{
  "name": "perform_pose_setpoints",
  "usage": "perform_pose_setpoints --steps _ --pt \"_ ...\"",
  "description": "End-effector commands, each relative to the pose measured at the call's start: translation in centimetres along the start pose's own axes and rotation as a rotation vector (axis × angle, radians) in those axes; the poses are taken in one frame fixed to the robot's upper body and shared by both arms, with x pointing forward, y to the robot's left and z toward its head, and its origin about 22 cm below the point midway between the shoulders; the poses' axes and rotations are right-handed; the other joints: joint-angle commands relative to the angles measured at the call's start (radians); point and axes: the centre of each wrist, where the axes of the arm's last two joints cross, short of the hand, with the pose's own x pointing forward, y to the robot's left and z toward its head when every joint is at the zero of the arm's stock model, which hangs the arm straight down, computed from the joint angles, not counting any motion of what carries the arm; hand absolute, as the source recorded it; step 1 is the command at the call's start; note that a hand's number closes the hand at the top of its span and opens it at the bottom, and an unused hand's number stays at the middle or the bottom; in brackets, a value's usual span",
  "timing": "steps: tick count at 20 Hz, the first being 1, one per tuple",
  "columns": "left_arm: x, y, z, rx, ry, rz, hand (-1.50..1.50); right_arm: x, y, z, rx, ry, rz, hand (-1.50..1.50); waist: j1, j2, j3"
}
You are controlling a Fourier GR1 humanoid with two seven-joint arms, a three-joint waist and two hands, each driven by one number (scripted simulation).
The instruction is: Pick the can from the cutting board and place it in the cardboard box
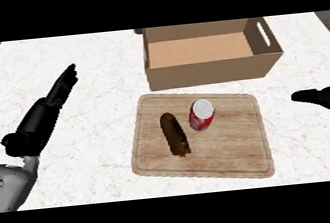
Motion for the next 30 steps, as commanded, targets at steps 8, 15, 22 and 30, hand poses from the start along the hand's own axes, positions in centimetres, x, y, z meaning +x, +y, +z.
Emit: perform_pose_setpoints --steps 8,15,22,30 --pt "0.0 -0.6 0.9 -0.009 -0.024 -0.02 0.0 1.9 1.7 4.6 0.193 -0.119 0.424 -1.5 0.023 0.008 0.006" --pt "1.2 -0.4 -0.6 -0.037 -0.054 -0.009 0.0 4.5 4.3 3.1 0.45 0.073 0.724 -1.5 0.059 0.015 0.002" --pt "0.4 0.4 -1.6 -0.035 -0.041 -0.026 0.0 9.0 9.2 2.8 0.636 0.127 0.883 -1.5 0.052 0.016 0.002" --pt "-0.9 -2.2 0.5 -0.044 -0.027 -0.013 0.0 11.9 16.2 1.9 0.704 0.257 0.952 -1.5 0.046 0.007 0.002"
